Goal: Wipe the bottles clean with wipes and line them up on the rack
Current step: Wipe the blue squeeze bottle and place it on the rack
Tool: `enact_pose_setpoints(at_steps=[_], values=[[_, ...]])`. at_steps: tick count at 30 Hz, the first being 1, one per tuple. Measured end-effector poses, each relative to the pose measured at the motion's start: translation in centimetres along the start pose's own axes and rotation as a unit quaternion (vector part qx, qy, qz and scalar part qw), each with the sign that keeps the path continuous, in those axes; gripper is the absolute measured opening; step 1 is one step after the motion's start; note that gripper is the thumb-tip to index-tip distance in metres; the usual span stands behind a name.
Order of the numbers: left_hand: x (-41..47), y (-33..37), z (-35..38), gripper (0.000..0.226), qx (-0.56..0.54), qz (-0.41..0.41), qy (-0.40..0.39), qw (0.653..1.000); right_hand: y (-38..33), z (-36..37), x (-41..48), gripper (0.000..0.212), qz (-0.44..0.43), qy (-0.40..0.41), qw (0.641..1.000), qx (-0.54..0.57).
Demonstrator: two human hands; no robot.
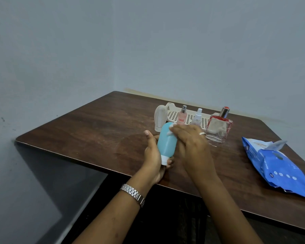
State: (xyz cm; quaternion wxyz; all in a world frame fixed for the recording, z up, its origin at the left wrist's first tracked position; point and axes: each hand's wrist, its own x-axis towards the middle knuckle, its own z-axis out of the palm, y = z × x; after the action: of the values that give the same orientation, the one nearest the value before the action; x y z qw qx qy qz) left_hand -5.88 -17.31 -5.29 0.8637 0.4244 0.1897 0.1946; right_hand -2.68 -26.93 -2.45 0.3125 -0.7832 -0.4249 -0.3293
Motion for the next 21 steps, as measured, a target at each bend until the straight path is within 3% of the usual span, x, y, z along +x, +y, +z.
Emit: enact_pose_setpoints(at_steps=[4, 11, 21], values=[[0.2, 0.0, -0.1, 0.075, -0.021, 0.0, 0.007, 1.0, -0.4, 1.0, -2.3, 0.039, -0.029, -0.009, 0.999, -0.03], [0.0, 0.2, -0.2, 0.069, -0.022, -0.007, 0.023, 0.999, -0.3, 0.5, -3.8, 0.03, -0.051, 0.005, 0.998, 0.038], [0.1, 0.1, -0.1, 0.07, -0.002, -0.008, -0.011, 1.0, 1.3, 0.6, 0.9, 0.03, 0.049, 0.06, 0.993, 0.09]])
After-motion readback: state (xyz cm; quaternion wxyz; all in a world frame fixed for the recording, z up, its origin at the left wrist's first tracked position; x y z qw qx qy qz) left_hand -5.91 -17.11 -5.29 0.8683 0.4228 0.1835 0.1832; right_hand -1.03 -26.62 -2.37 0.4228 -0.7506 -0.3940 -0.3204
